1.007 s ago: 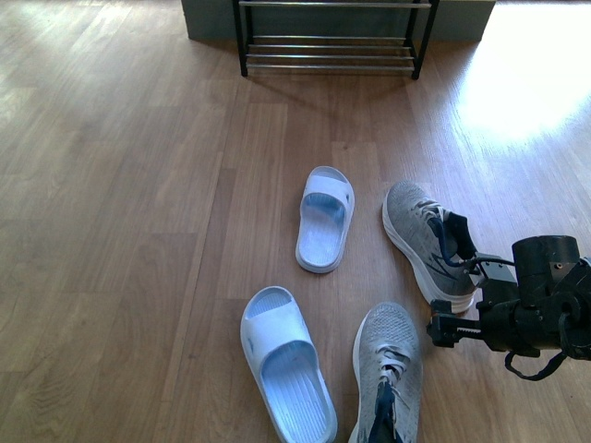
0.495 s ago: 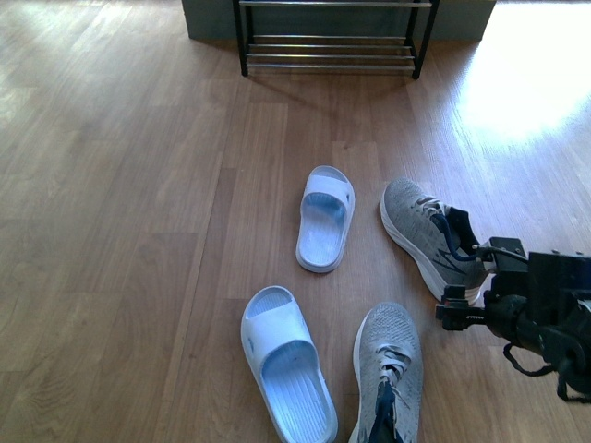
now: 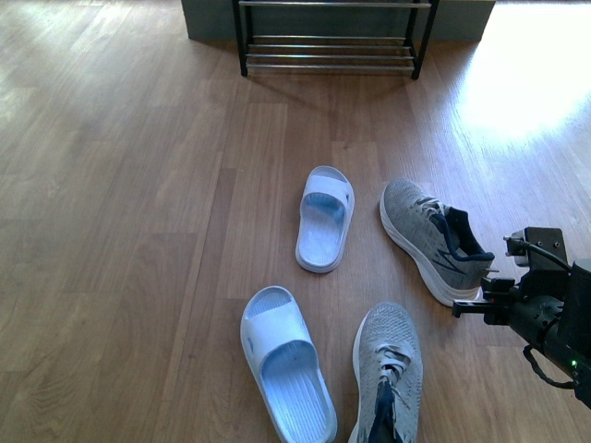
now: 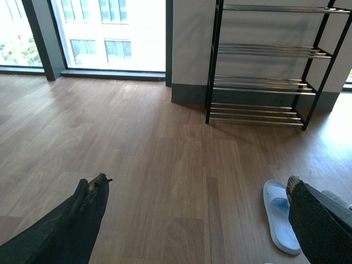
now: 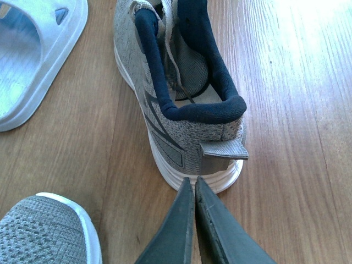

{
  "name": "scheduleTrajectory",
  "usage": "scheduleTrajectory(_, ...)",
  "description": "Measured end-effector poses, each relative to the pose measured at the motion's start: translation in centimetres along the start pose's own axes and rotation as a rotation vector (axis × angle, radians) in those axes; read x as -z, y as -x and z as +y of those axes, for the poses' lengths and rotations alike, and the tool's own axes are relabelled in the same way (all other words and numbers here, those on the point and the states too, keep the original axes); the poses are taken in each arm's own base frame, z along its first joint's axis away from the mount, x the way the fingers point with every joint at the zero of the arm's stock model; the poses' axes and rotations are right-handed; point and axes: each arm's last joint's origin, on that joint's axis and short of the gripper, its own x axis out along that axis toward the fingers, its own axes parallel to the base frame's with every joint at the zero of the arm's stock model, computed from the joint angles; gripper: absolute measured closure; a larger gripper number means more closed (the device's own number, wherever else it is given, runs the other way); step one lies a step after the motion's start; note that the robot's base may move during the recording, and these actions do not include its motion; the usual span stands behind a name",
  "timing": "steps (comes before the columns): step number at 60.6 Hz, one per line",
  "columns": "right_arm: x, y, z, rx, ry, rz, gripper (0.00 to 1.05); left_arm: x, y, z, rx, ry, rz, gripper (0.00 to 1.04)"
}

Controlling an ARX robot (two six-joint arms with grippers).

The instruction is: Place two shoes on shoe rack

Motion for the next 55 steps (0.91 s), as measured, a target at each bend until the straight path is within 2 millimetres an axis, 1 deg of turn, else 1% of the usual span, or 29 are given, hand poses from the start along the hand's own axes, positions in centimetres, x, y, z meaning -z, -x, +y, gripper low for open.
scheduleTrajectory(27, 0.21, 0.25, 0.02, 0.0, -0.001, 0.011, 1.03, 0.0, 0.0, 0.0, 0.0, 0.0, 0.0, 0.09)
scheduleTrajectory(31, 0.27, 0.32, 0.03, 0.0, -0.001, 0.014, 0.89, 0.0, 0.0, 0.0, 0.0, 0.0, 0.0, 0.09)
scheduleTrajectory(33, 0.29, 0.34, 0.03, 0.0, -0.001, 0.015, 0.85, 0.0, 0.0, 0.0, 0.0, 0.0, 0.0, 0.09)
scheduleTrajectory(36, 0.34, 0.4, 0.03, 0.0, -0.001, 0.017, 0.75, 0.0, 0.0, 0.0, 0.0, 0.0, 0.0, 0.09)
scheduleTrajectory(40, 0.38, 0.44, 0.03, 0.0, -0.001, 0.019, 0.67, 0.0, 0.0, 0.0, 0.0, 0.0, 0.0, 0.09)
scheduleTrajectory(41, 0.38, 0.45, 0.03, 0.0, -0.001, 0.019, 0.63, 0.0, 0.0, 0.0, 0.0, 0.0, 0.0, 0.09)
scheduleTrajectory(44, 0.41, 0.48, 0.03, 0.0, -0.001, 0.021, 0.57, 0.0, 0.0, 0.0, 0.0, 0.0, 0.0, 0.09)
scheduleTrajectory(45, 0.42, 0.5, 0.03, 0.0, -0.002, 0.021, 0.52, 0.0, 0.0, 0.0, 0.0, 0.0, 0.0, 0.09)
scheduleTrajectory(48, 0.44, 0.52, 0.04, 0.0, -0.002, 0.022, 0.46, 0.0, 0.0, 0.0, 0.0, 0.0, 0.0, 0.09)
scheduleTrajectory(49, 0.46, 0.55, 0.04, 0.0, -0.002, 0.024, 0.42, 0.0, 0.0, 0.0, 0.0, 0.0, 0.0, 0.09)
scheduleTrajectory(53, 0.49, 0.58, 0.04, 0.0, -0.002, 0.025, 0.34, 0.0, 0.0, 0.0, 0.0, 0.0, 0.0, 0.09)
scheduleTrajectory(54, 0.52, 0.61, 0.04, 0.0, -0.002, 0.026, 0.29, 0.0, 0.0, 0.0, 0.0, 0.0, 0.0, 0.09)
scheduleTrajectory(55, 0.52, 0.61, 0.04, 0.0, -0.002, 0.026, 0.28, 0.0, 0.0, 0.0, 0.0, 0.0, 0.0, 0.09)
